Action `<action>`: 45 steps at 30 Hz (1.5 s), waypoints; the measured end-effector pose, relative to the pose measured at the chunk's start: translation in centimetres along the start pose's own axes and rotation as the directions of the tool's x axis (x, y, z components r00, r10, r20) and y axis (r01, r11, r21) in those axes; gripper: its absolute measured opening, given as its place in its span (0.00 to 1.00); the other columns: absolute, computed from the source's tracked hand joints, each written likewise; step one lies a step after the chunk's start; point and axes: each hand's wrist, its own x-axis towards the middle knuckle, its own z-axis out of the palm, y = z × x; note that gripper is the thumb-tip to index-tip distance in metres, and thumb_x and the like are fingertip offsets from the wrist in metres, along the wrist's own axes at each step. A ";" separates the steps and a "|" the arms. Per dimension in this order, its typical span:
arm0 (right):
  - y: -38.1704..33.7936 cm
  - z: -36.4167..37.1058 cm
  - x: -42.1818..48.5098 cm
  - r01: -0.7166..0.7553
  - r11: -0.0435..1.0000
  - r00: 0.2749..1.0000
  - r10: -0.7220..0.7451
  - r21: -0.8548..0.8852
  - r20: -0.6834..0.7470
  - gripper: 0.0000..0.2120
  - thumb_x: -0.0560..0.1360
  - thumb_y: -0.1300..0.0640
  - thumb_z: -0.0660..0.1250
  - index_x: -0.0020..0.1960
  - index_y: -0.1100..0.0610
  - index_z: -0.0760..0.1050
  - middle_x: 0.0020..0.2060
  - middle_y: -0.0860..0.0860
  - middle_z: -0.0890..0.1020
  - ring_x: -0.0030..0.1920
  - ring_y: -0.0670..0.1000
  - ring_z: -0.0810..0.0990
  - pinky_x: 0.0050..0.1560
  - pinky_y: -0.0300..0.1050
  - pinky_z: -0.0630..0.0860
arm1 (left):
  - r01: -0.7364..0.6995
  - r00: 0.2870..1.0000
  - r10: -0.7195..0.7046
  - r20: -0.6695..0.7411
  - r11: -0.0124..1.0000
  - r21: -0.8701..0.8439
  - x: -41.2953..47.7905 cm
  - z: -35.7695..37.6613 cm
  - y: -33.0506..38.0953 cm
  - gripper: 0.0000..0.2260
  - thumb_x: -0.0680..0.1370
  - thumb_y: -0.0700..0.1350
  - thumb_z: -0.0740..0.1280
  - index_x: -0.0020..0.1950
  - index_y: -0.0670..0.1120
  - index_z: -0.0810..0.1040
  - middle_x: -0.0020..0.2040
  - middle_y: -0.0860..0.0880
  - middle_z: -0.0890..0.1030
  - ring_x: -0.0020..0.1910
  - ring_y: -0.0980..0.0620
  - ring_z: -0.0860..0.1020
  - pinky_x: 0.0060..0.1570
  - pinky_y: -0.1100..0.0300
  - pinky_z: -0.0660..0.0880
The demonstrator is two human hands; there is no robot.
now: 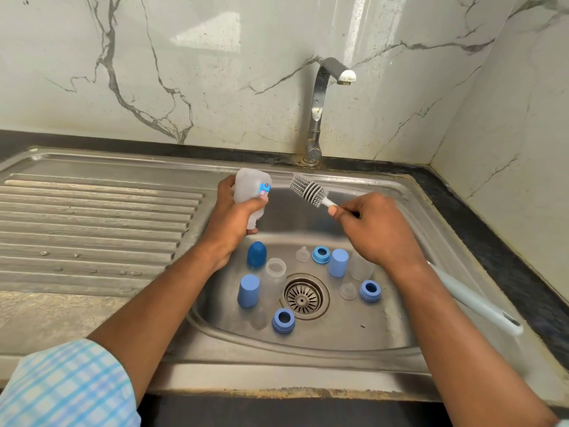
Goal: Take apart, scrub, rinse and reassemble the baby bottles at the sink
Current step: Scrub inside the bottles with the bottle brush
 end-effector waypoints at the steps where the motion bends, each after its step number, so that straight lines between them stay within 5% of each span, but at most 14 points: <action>1: 0.0 0.1 -0.1 -0.008 1.000 1.000 0.009 -0.018 0.007 0.19 0.79 0.46 0.65 0.32 0.54 0.76 0.22 0.49 0.70 0.26 0.52 0.67 0.30 0.43 0.63 | 0.023 1.000 -0.023 0.004 1.000 0.001 0.1 0.0 0.0 0.24 0.76 0.37 0.70 0.66 0.53 0.64 0.55 0.51 0.76 0.48 0.51 0.79 0.35 0.58 0.76; 4: 0.2 0.5 0.0 -0.042 0.998 0.999 0.043 -0.039 0.019 0.21 0.79 0.46 0.65 0.31 0.56 0.74 0.22 0.49 0.71 0.26 0.52 0.68 0.30 0.43 0.63 | 0.025 1.000 -0.025 0.003 0.993 0.113 0.5 0.0 -0.7 0.29 0.71 0.30 0.70 0.63 0.51 0.60 0.57 0.48 0.71 0.49 0.50 0.76 0.35 0.59 0.74; 7: 0.5 0.8 0.3 -0.080 0.995 0.995 0.083 -0.059 0.046 0.20 0.79 0.46 0.65 0.31 0.54 0.73 0.23 0.48 0.71 0.25 0.51 0.69 0.30 0.42 0.63 | -0.032 0.999 0.030 0.010 0.965 0.261 0.8 -0.3 -1.5 0.30 0.69 0.38 0.78 0.61 0.50 0.62 0.56 0.50 0.74 0.49 0.55 0.76 0.43 0.61 0.72; 14: 2.0 1.9 1.1 -0.189 0.972 0.976 0.202 -0.141 0.085 0.19 0.79 0.47 0.65 0.33 0.54 0.72 0.28 0.50 0.74 0.28 0.51 0.71 0.30 0.43 0.63 | -0.113 0.993 0.095 0.065 0.912 0.395 1.3 -0.1 -2.2 0.20 0.69 0.46 0.80 0.56 0.48 0.77 0.49 0.54 0.82 0.45 0.60 0.79 0.41 0.71 0.74; 17: 2.4 2.4 1.4 -0.211 0.964 0.968 0.230 -0.163 0.103 0.14 0.79 0.47 0.65 0.39 0.54 0.76 0.31 0.50 0.76 0.30 0.50 0.72 0.30 0.43 0.64 | -0.100 0.992 0.045 0.120 0.858 0.504 2.9 0.1 -3.0 0.17 0.69 0.52 0.79 0.54 0.49 0.81 0.48 0.55 0.84 0.45 0.59 0.82 0.50 0.61 0.79; 20: 2.8 2.8 1.9 -0.233 0.959 0.961 0.252 -0.159 0.114 0.14 0.79 0.47 0.65 0.38 0.54 0.75 0.32 0.51 0.76 0.31 0.51 0.72 0.32 0.44 0.66 | -0.105 0.983 -0.015 0.181 0.767 0.633 4.9 1.0 -3.7 0.19 0.68 0.56 0.78 0.55 0.51 0.81 0.50 0.53 0.85 0.49 0.54 0.82 0.55 0.50 0.79; 26: 3.3 3.8 2.3 -0.252 0.956 0.954 0.272 -0.151 0.129 0.17 0.79 0.45 0.65 0.36 0.53 0.72 0.32 0.51 0.74 0.32 0.53 0.71 0.34 0.45 0.66 | -0.201 0.940 -0.151 0.306 0.479 0.854 7.0 3.8 -5.3 0.17 0.69 0.59 0.76 0.50 0.54 0.77 0.51 0.51 0.84 0.47 0.51 0.81 0.51 0.50 0.78; 31: 3.7 4.0 2.3 -0.250 0.960 0.954 0.266 -0.126 0.135 0.18 0.79 0.45 0.65 0.34 0.52 0.71 0.30 0.50 0.73 0.32 0.54 0.71 0.35 0.46 0.67 | -0.253 0.924 -0.218 0.313 0.263 0.931 7.8 4.3 -7.0 0.23 0.71 0.63 0.73 0.61 0.53 0.78 0.55 0.52 0.83 0.53 0.50 0.80 0.56 0.49 0.76; 45: 3.8 4.5 2.4 -0.237 0.963 0.957 0.253 -0.126 0.139 0.16 0.79 0.45 0.65 0.37 0.53 0.77 0.31 0.50 0.76 0.31 0.52 0.72 0.33 0.45 0.68 | -0.217 0.911 -0.295 0.288 0.251 0.943 8.4 3.3 -8.6 0.23 0.71 0.59 0.75 0.61 0.49 0.78 0.56 0.49 0.83 0.50 0.49 0.81 0.52 0.51 0.79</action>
